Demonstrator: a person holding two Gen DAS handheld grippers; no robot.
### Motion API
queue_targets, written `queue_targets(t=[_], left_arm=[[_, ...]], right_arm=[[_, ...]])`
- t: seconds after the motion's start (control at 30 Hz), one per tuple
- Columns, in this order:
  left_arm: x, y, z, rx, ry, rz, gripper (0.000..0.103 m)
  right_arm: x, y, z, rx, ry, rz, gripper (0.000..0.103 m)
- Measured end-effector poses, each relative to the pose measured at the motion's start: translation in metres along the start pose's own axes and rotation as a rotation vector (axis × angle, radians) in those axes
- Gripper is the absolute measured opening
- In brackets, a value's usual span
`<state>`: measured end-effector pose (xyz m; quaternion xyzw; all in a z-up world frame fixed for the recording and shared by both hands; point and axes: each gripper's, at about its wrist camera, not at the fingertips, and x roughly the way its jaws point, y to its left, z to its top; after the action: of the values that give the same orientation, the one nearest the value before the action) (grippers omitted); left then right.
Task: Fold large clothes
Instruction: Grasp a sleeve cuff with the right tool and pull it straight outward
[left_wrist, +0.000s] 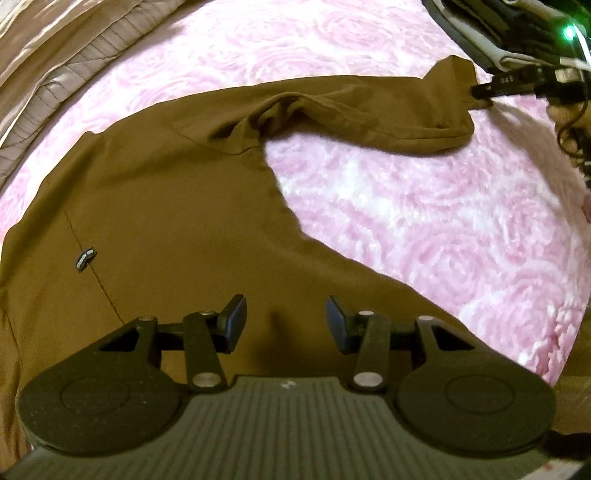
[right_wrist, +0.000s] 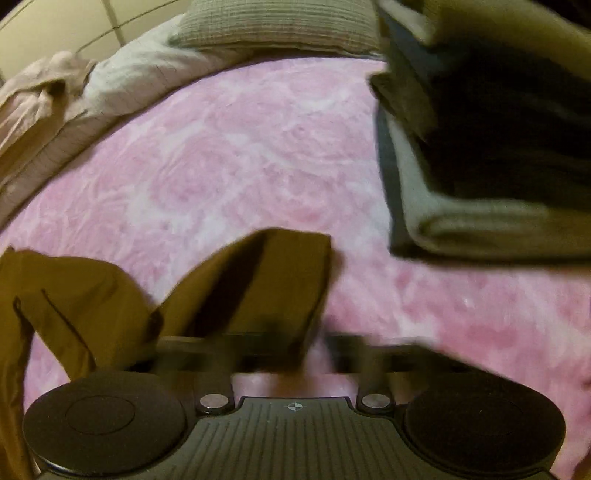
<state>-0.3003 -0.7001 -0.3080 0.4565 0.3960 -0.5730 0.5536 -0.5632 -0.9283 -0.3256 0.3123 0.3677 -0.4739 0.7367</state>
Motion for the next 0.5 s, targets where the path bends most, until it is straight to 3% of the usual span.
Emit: queue_targets(t=[0.07,0.17,0.23,0.37,0.5], left_arm=[[-0.001,0.000,0.002,0.002,-0.002,-0.002,0.042],[-0.002,0.000,0.007,0.001,-0.009,-0.004,0.042],[-0.004,-0.001,0.012,0.001,-0.021,-0.009,0.042],[-0.007,-0.004,0.019,0.004,-0.043,-0.019,0.043],[-0.007,-0.008,0.020,0.007,-0.047,-0.026,0.043]], right_arm=[[-0.028,0.011,0.014,-0.112,-0.103,-0.079,0.000],[-0.075,0.013,0.029,-0.172,-0.259,-0.210,0.000],[-0.093,0.007,0.030,-0.193,-0.317,-0.288,0.000],[-0.096,-0.002,0.019,-0.201,-0.279,-0.320,0.000],[-0.108,-0.013,0.000,-0.122,-0.244,-0.330,0.000]])
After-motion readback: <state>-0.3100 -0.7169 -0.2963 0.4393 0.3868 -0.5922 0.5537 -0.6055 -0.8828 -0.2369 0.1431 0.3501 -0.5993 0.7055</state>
